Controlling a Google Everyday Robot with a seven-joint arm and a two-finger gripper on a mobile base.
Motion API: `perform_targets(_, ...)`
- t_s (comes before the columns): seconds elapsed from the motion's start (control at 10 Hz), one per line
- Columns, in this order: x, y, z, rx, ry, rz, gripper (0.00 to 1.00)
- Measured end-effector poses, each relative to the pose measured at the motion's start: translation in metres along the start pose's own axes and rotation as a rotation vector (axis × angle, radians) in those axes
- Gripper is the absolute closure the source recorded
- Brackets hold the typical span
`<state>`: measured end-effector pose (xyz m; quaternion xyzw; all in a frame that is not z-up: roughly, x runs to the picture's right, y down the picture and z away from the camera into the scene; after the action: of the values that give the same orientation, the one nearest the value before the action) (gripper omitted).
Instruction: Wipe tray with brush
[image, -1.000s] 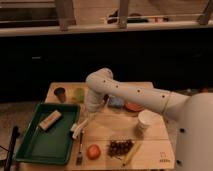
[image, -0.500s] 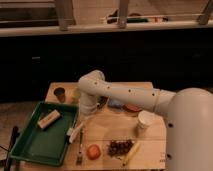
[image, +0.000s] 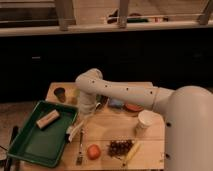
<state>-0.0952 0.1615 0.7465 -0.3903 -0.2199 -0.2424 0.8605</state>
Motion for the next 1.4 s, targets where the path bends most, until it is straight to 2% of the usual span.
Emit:
perform_targets(0.5,-0.014,-0.014,-0.025,0.035,0.011,-0.035,1.0)
perform_targets(0.7,-0.025,-0.029,-0.03,0.048,0.003,-0.063,1.0)
perform_targets(0.9,-0.034,-0.047,-0.025,0.057,-0.021,-0.077,1.0)
perform_targets(1.1,-0.041,-0.063,-0.011,0.057,-0.044,-0.081,1.0)
perform_targets(1.4,-0.047,-0.078,0.022,0.045,-0.071,-0.068,1.0)
